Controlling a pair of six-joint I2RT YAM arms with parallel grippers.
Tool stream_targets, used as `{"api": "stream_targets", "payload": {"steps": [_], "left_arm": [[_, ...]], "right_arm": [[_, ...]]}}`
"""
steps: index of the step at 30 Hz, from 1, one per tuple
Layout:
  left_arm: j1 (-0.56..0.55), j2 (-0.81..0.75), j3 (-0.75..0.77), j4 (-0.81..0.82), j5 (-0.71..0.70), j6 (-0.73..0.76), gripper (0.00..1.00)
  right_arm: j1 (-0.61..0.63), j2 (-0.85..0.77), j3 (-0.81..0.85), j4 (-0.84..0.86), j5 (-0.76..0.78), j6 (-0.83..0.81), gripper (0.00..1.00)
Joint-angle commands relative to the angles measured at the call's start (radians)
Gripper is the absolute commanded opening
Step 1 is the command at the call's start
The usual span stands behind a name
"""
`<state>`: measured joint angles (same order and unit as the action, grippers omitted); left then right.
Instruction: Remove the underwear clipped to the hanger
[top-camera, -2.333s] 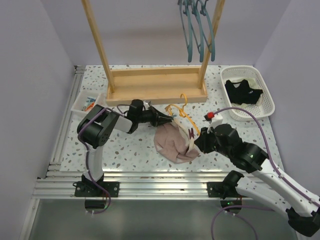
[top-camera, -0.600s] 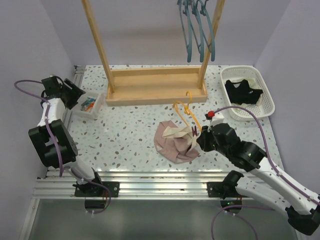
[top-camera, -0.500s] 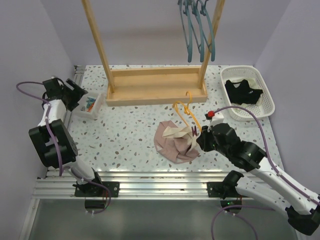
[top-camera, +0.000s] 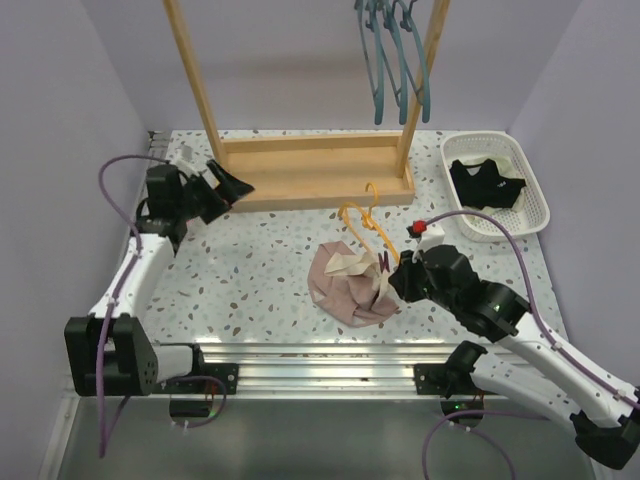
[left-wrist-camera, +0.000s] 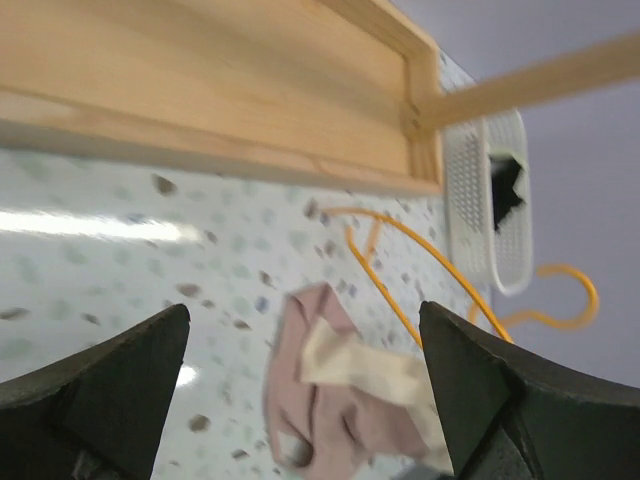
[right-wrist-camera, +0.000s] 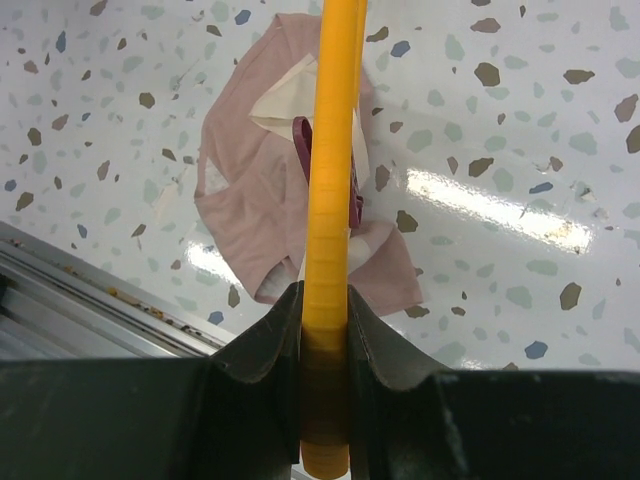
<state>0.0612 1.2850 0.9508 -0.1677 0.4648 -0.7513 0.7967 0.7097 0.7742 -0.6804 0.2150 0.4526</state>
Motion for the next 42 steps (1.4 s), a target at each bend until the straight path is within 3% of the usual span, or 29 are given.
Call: {"api": "stream_targets", "payload": {"steps": [1,6,11,17,29,42], "left_arm": [[-0.164,-0.071,-0.099,0.098,0.061,-0.146,1.00],[-0.441,-0.035,-0.089,0.186,0.016,-0.246,1.00],[-0.570,0.110,-0.002,0.276,0.037,-0.304,1.00],[-0.681,0.298,0.140,0.277,0.087,-0.348,1.00],[-0.773,0.455,0.223,0.244,0.126,-0.349,1.00],[-0.782,0.313,0.098,0.304,0.054,-0.402,1.00]], "right_arm": [[0.001,0.022,0.022,0.082,-0.042,-0.003,0.00],[0.001,0.042,0.030,0.099,-0.057,-0.011,0.00],[0.001,0.051,0.036,0.101,-0.068,-0.019,0.00],[0.002,0.043,0.031,0.096,-0.059,-0.020,0.00],[0.001,0.040,0.036,0.091,-0.031,-0.032,0.00],[0.001,0.056,0.036,0.094,0.050,-0.009,0.00]]}}
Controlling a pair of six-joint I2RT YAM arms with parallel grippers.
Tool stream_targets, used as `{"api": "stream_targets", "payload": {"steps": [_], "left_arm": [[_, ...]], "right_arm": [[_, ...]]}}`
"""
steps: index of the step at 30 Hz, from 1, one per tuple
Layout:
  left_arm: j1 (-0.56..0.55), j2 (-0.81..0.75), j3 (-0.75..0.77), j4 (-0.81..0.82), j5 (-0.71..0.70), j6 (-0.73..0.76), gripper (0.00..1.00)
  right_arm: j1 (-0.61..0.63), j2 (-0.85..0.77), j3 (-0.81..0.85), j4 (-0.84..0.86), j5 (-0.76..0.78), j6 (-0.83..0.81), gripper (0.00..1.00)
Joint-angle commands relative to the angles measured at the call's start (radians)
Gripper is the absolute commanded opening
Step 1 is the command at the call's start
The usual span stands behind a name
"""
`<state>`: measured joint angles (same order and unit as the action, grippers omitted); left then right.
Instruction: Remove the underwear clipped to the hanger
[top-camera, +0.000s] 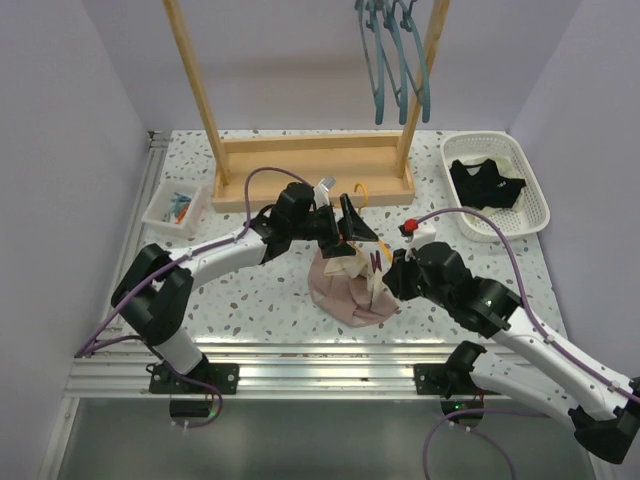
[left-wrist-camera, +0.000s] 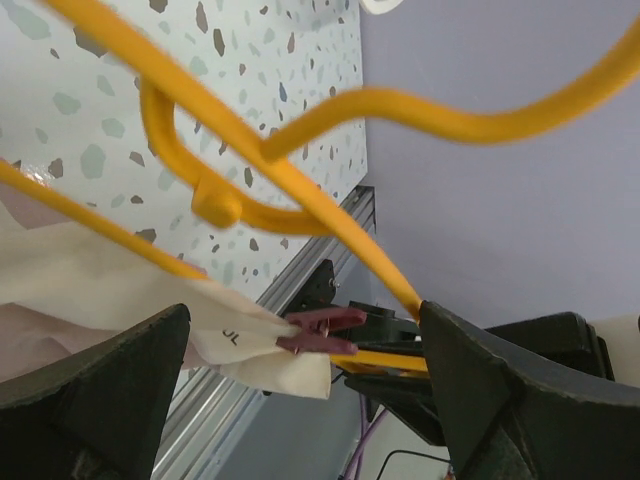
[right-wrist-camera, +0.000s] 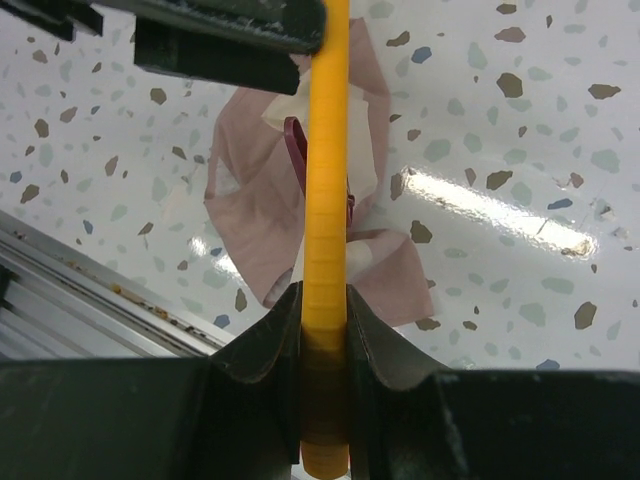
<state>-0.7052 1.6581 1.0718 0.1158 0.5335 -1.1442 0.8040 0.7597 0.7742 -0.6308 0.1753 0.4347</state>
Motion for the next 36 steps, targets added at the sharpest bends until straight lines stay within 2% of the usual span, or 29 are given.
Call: {"api": "stream_targets", "payload": {"steps": [1,9,18,27,36], "left_arm": [[-0.019,-0.076,-0.032,0.022,-0.021,-0.011,1.00],[-0.027,-0.090,-0.050,0.042,-0.050,-0.032,1.00],[-0.030,0.041,-0.013,0.022,-0.026,-0.019,1.00],[-0.030,0.077,0.033,0.021,-0.029,-0.019,1.00],[-0.030,-0.032,-0.151,0.057,-0.038,-0.040,1.00]], "right_arm": [[-0.006,0.010,0.039,0.039,0.098,0.012,0.00],[-0.006,0.030,0.054,0.049,0.102,0.012,0.00],[-0.006,0.026,0.063,0.048,0.096,0.007,0.00],[-0.006,0.018,0.063,0.040,0.108,0.004,0.00],[-0.006,0.032,0.062,0.045,0.136,0.007,0.00]]}}
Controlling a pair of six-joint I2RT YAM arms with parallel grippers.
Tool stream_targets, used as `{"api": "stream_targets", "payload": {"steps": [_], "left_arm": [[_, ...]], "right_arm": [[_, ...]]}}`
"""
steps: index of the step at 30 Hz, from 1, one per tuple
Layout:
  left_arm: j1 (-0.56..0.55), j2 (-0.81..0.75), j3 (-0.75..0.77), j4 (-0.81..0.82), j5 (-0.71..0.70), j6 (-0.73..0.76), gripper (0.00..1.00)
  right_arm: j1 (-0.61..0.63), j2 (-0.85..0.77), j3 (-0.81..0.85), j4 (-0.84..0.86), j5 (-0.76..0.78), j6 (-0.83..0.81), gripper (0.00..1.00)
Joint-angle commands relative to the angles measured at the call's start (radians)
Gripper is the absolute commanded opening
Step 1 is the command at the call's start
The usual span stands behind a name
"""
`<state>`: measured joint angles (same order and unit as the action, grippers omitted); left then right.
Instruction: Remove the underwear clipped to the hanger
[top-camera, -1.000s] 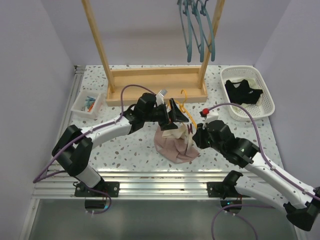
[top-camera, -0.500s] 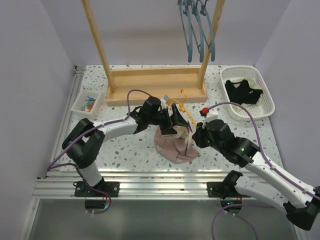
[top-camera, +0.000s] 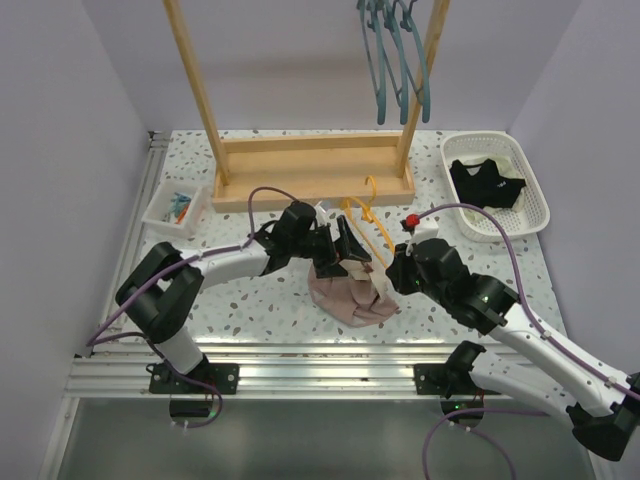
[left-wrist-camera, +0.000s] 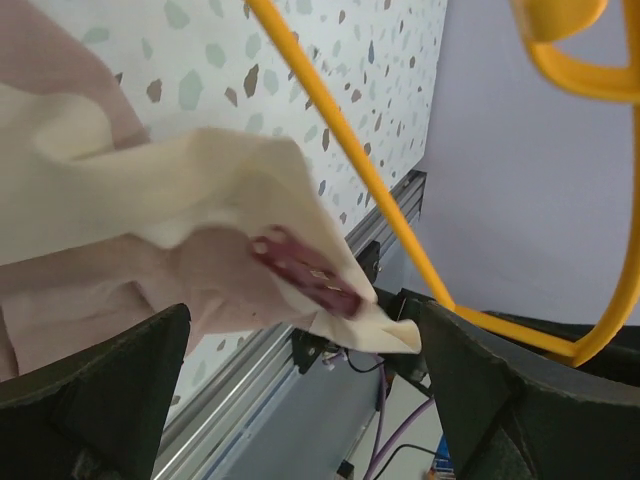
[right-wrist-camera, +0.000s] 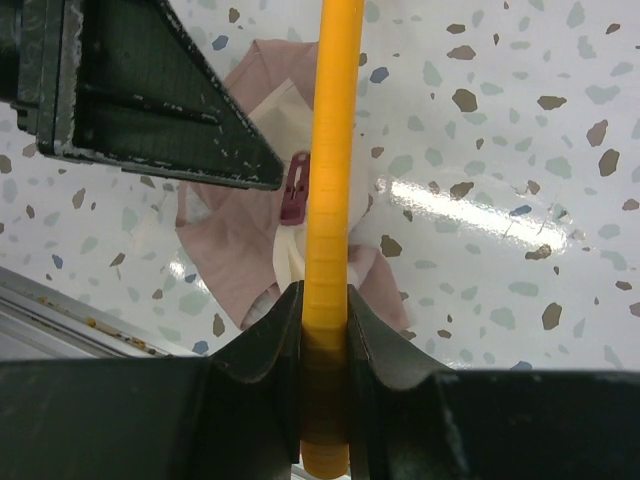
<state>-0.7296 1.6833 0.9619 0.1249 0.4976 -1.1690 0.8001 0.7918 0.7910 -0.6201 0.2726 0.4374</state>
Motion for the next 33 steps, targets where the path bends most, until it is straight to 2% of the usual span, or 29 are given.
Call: {"api": "stream_targets", "payload": {"steps": [1,14,18,23,27,33], "left_arm": [[-0.005,-0.066,-0.061,0.053,-0.001,-0.018,1.00],[-0.001,-0.066,0.014,0.009,0.004,0.017,1.00],[0.048,-0.146,0.003,-0.123,-0.083,0.133,1.00],[0.136,-0.285,-0.067,-0.208,-0.130,0.226,1.00],[0.203,-0.359,-0.135,-0.235,-0.120,0.249,1.00],[0.282,-0.430,-0.126,-0.321,-0.129,0.313,1.00]], "right_arm": [[-0.002,0.001,0.042,0.036,0.039,0.004,0.00],[-0.002,0.001,0.045,0.007,0.060,0.027,0.00],[-0.002,0.027,0.031,-0.030,0.109,0.084,0.00],[-0.002,0.018,0.014,-0.004,0.027,0.107,0.00],[-0.002,-0.019,0.138,0.039,0.005,0.018,0.00],[-0.001,0.125,0.437,0.022,-0.052,-0.173,0.00]]}}
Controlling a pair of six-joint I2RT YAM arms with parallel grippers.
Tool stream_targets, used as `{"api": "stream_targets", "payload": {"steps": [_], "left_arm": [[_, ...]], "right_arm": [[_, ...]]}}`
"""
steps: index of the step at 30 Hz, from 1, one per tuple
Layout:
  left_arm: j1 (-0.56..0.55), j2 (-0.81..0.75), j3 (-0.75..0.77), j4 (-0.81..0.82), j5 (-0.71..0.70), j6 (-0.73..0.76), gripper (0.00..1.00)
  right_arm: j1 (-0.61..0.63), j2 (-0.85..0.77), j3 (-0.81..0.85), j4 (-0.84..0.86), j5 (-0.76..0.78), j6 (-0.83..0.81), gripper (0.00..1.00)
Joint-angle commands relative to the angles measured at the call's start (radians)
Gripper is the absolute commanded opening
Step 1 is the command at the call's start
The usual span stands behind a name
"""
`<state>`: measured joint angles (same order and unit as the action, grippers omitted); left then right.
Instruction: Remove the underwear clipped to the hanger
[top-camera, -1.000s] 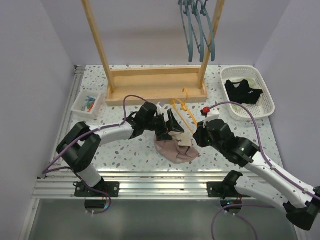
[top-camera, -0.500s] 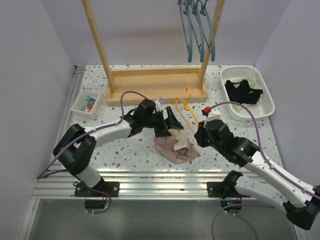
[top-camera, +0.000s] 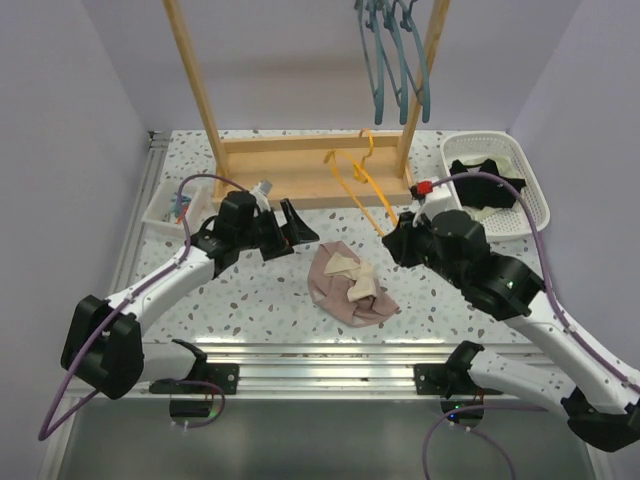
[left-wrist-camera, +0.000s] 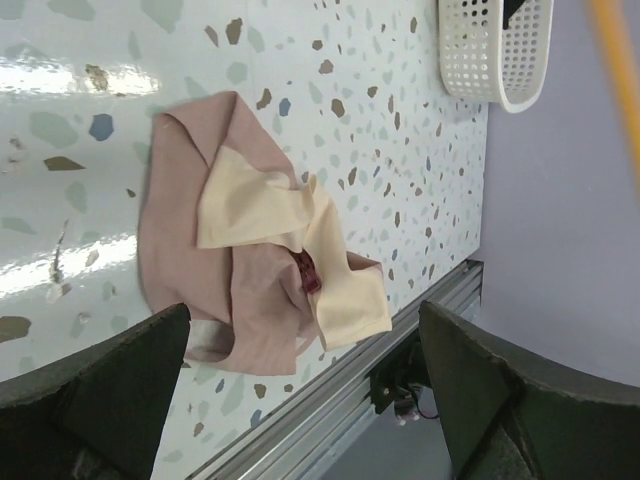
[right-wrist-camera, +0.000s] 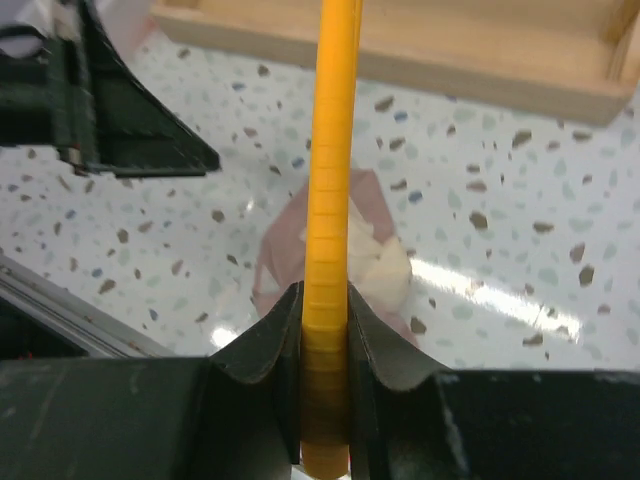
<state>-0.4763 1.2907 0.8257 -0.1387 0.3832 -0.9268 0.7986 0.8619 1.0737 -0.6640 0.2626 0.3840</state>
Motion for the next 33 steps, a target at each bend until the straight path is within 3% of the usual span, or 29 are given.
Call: {"api": "stream_targets", "payload": {"steps": [1,8,13,16,20,25,33], "left_arm": [[0.039,-0.044,0.016,-0.067,-0.015,0.075,1.00],[0.079,-0.097,0.041,-0.110,-0.020,0.092,1.00],[0.084,-0.117,0.030,-0.124,-0.029,0.092,1.00],[0.084,-0.117,0.029,-0.127,-0.023,0.086,1.00],[0.084,-0.132,0.027,-0.134,-0.024,0.077,1.00],[0.087,-0.166,0.021,-0.153,-0.038,0.074,1.00],[0.090,-0.179,0.013,-0.153,-0.035,0.060,1.00]], "right_arm": [[-0.001,0.074,0.187,0.073,-0.052,-0.132,0.00],[-0.001,0.251,0.440,0.121,-0.086,-0.250,0.00],[-0.002,0.385,0.612,0.198,0.127,-0.310,0.00],[-0.013,0.530,0.788,0.190,0.240,-0.330,0.00],[-0.058,0.728,1.128,0.089,0.239,-0.295,0.00],[-0.107,0.917,1.397,-0.014,0.190,-0.246,0.00],[-0.205,0.937,1.365,-0.006,0.099,-0.146,0.00]]}}
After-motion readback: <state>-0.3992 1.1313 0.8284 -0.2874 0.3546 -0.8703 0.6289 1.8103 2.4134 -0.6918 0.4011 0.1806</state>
